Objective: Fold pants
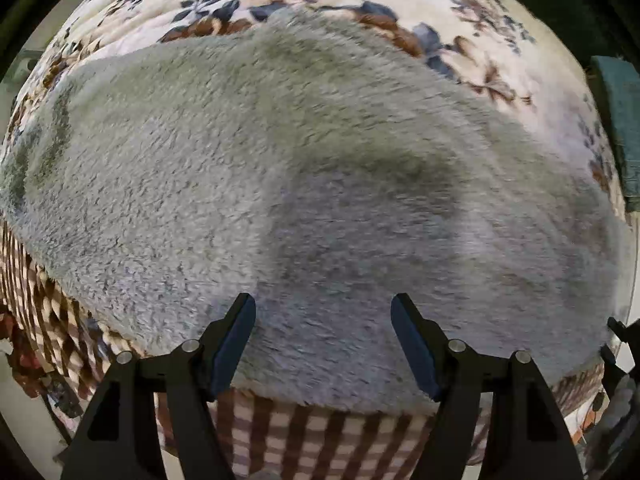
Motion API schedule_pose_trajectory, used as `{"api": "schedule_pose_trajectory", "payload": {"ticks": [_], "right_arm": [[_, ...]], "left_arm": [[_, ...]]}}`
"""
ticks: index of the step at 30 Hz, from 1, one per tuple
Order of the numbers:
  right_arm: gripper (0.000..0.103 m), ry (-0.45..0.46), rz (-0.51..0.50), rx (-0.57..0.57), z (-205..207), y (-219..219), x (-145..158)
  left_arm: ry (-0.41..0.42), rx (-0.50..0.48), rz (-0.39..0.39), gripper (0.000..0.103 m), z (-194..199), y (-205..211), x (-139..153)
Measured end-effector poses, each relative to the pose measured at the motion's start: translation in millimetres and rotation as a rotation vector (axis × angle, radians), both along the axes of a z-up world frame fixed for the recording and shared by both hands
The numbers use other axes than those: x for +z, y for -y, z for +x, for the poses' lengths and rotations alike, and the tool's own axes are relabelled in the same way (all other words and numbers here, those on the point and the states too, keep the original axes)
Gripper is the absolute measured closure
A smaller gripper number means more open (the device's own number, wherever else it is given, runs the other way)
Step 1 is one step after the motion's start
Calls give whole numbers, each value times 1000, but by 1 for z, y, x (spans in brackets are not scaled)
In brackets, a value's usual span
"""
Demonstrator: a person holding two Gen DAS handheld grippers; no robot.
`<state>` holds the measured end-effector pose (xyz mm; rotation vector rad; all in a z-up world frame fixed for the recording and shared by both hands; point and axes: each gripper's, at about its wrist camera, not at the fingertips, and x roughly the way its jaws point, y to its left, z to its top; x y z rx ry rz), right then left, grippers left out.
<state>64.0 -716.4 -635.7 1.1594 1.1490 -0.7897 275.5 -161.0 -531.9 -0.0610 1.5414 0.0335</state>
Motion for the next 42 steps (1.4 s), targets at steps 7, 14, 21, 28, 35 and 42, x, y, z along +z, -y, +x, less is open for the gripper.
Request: {"api": "schedule_pose_trajectory", "payload": {"ticks": [7,14,21,28,35,42], "right_arm": [[98,-6,-159,-27,-10,-11,42],[92,-116,-16,31,-22,-10,15],[54,-30,26,69,-12,-59,36],[54,-54,250,273,21,-196,7],[54,-97,327,258,29,-283,-24],[98,-121,184,242,46,-321,-7]], "left_arm": [[-3,21,32,35,-7,-21,2],[-32,70,31,35,-22,-55,5],[2,246,31,35,-29,-139,28],[119,497,64,35,-11,-276,53],[194,616,-77,84,24,-350,24],[297,583,-162,98,8,-360,42]]}}
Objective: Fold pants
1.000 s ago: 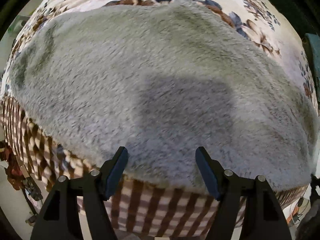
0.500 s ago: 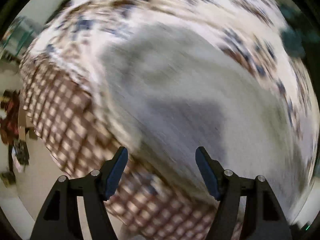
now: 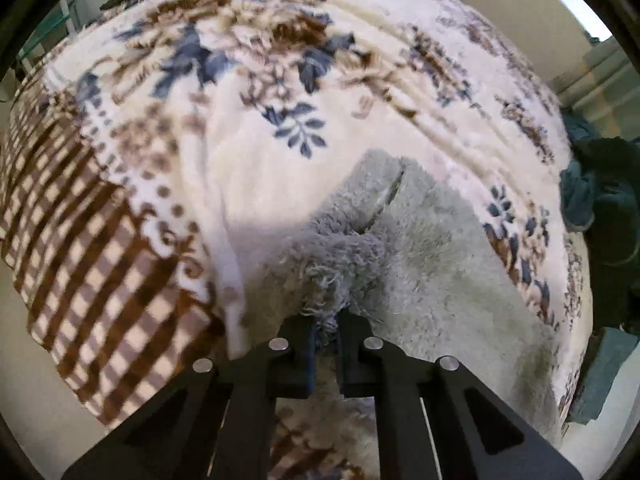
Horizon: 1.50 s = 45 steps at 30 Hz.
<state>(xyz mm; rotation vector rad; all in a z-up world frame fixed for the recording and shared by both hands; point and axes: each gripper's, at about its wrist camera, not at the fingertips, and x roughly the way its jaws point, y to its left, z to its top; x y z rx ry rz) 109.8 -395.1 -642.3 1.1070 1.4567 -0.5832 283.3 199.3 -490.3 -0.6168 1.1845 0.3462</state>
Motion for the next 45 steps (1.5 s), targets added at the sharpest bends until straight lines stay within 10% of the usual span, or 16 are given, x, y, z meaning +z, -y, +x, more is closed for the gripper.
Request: {"api": "schedule_pose_trajectory", "payload": {"ticks": [7,12,14,16,18,25,32,35,45], "right_arm": [[98,-4,-52,84,-3,-13,34],[95,-107,-12,153,9,-22,1],[90,-120,-23,183,15,-23,2],[64,-100,-78,256,26,-28,22],[52,-54,-122,357,46,-42,48],[47,120,-190,723,183,-94,73],[57,50,-269,1169,280,-114,-15],[92,79,-331,1155,283,-106,-11],[103,139,-483,769,281,-11,24]], "left_arm": [[-21,-10,2,98,-15,-20,3],[-142,7,-70,92,-16,-27,-24],[-147,-8,-17,74,-20,-21,-6],[-144,-38,69,30,-25,-9,18],[-123,-76,130,19,-27,8,42],[-53,-301,101,19,42,102,46],[-127,-506,118,19,135,190,-25],[-159,-528,119,19,151,205,-39],[-107,-572,84,19,136,240,-13]]}}
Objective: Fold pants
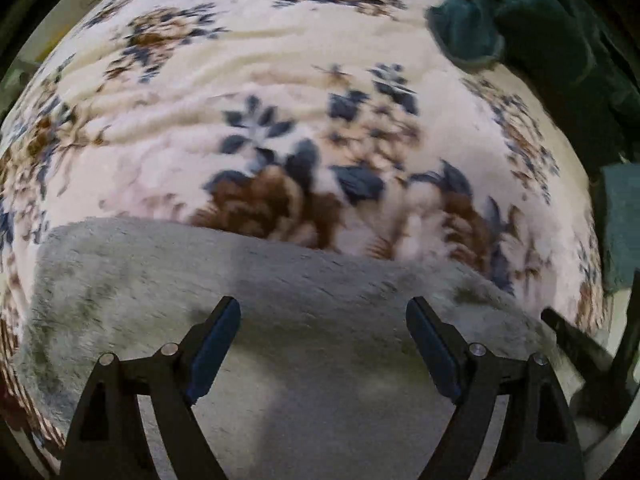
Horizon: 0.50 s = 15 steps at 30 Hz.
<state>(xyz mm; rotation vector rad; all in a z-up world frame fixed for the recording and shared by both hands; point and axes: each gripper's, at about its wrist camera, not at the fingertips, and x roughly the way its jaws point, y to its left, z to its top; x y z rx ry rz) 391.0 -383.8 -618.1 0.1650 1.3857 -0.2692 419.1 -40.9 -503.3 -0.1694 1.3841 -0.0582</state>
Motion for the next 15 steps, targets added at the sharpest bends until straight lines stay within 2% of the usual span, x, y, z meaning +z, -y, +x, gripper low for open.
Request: {"api": "schedule_pose_trajectory", "payload": {"ticks": [1,3,5,6,7,9,11,13,14,15], "right_arm": [[103,-7,28,-38,1,10,-2],[103,-41,214,-79,0,32,-10],[98,-45,314,-13,5,29,-4],[94,-48,323,39,6,23,-1],[74,-46,324,90,8,15,3],[46,-24,362,197,5,-12,12],[45,-49,389,296,10,-36,11],[43,-136,356,426,12,-69,-4],[43,-201,296,494,13,-85,-19],[46,-203,243,526,12,-94,-26]], "left_arm": [[-12,-31,1,19,-1,11,-4],[-31,-77,13,18,-1,27,-14],[-32,-87,29,18,3,34,-19],[-27,-80,39,18,4,32,-19],[-20,-71,47,18,4,29,-18],[8,-34,90,19,4,15,-13],[15,-7,132,19,3,2,-13],[2,29,153,19,0,-14,-15],[-8,46,153,19,-1,-19,-17],[-19,63,149,19,-3,-25,-18]]}}
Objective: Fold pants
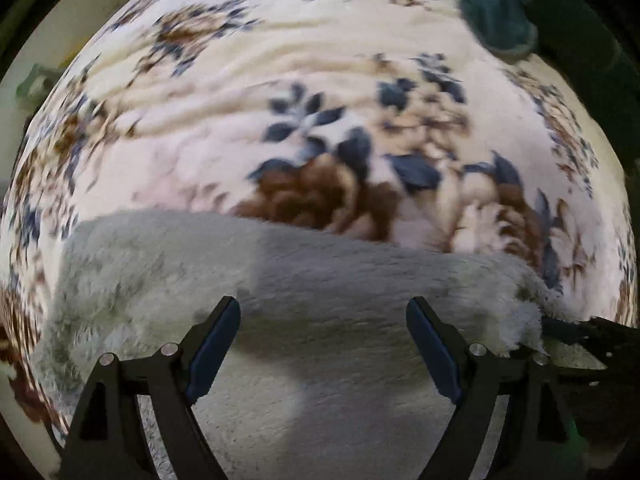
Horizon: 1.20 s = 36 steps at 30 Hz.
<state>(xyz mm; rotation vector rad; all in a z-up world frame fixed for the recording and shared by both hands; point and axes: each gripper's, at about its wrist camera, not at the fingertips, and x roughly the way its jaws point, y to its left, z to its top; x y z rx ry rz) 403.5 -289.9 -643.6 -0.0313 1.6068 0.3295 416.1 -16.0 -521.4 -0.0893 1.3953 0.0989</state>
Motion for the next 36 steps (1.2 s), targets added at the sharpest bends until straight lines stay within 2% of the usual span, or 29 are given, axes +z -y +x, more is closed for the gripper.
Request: {"api": "schedule_pose_trajectory", "payload": {"ticks": [2,4,6,9,12,15,18,19,21,24,25,28,31,33,36], "right_arm": [[84,55,-74,13,-4,-5,-1],[94,85,-57,-86,-5,8,11],[95,115,-25,-217,-7,35,24],[96,69,14,-322,-11,63,17],[96,15,36,-403,-9,74,2],[96,1,60,-474,-9,83,-1],[96,-12,78,-508,-7,92,-2],[94,-18,89,-516,-2,94,-1],[82,-29,143,-541,-6,97,-2],[43,24,195,-621,-17,105,14],[33,55,208,-651,-29,118,26],[30,134,205,-776,-82,164,62],[30,169,139,-961,-160,222,85],[30,173,62,-1125,-224,274,95],[30,186,23,-1379,-311,343,96]], "left_arm": [[-8,5,-7,19,-3,-2,0],[2,-2,-22,19,-6,3,3],[7,-16,-45,19,-7,13,4],[9,-87,-77,19,-1,42,-4],[-8,-163,3,19,17,71,-29],[-23,-148,21,15,35,70,-51],[-35,-115,-4,14,43,61,-57],[-38,-109,-10,14,44,58,-56],[-38,-96,-27,14,40,52,-46],[-12,-54,-85,14,22,40,-15],[-5,-47,-99,14,16,38,-8],[-5,-49,-151,14,-18,46,17],[-35,-81,-179,14,-48,72,25],[-60,-118,-188,14,-65,100,24],[-100,-189,-187,14,-80,141,15]]}}
